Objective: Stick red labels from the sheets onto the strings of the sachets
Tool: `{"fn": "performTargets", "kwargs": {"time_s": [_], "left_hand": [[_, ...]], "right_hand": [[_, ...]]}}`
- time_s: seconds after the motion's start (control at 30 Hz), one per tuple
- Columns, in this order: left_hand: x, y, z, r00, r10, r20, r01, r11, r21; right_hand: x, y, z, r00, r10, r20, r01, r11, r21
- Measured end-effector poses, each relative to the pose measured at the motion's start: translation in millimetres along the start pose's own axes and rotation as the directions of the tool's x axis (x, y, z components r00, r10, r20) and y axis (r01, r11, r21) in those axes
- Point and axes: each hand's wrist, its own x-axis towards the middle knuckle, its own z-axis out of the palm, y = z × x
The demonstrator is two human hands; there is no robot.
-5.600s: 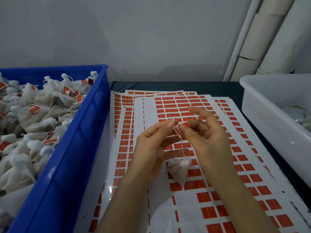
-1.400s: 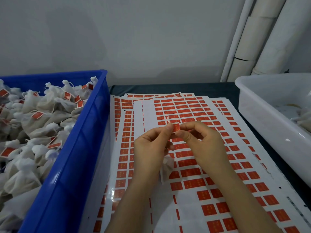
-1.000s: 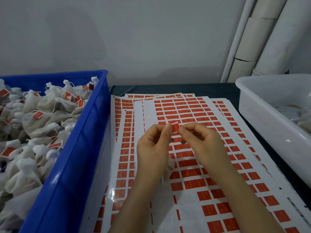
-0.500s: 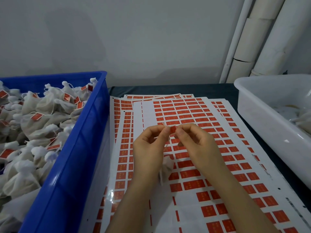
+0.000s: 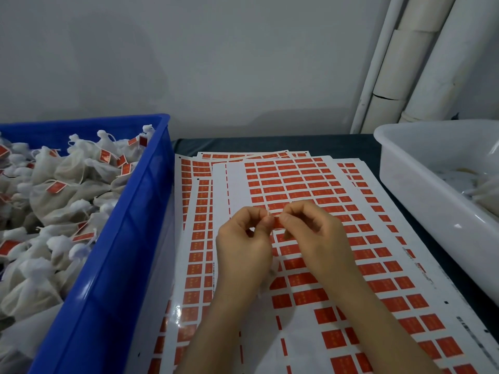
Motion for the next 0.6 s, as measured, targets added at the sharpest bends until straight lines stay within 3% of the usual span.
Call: {"fn": "performTargets", "kwargs": {"time_s": [0.07,0.23,0.33,0.5,0.6], "left_hand": [[5,1,-3,0.999,-0.048,-0.010,0.047,0.995,-0.090],[13,2,-10,0.971,-0.236,0.043,0.235,0.904,-0.356],[17,1,-14,0.945,-0.313,0.095,0.322,0.839,-0.439],[21,-4,-15,0.934,-0.336,0.126,0.355,0.822,-0.446],[27,-5,-16,0.898,-0.425,0.114,0.424,0.768,-0.479]], "right_hand": [[3,-1,-2,0.994,0.087,0.065,-0.090,0.995,0.038],[3,8,3,0.907,0.214,0.362,-0.146,0.967,-0.208],[0,9,4,0.886,0.237,0.398,-0.153,0.961,-0.231],[-2,6,4,0.851,0.204,0.485,-0.132,0.975,-0.179],[-2,5,3,0.865,0.207,0.457,-0.136,0.973,-0.184]]}}
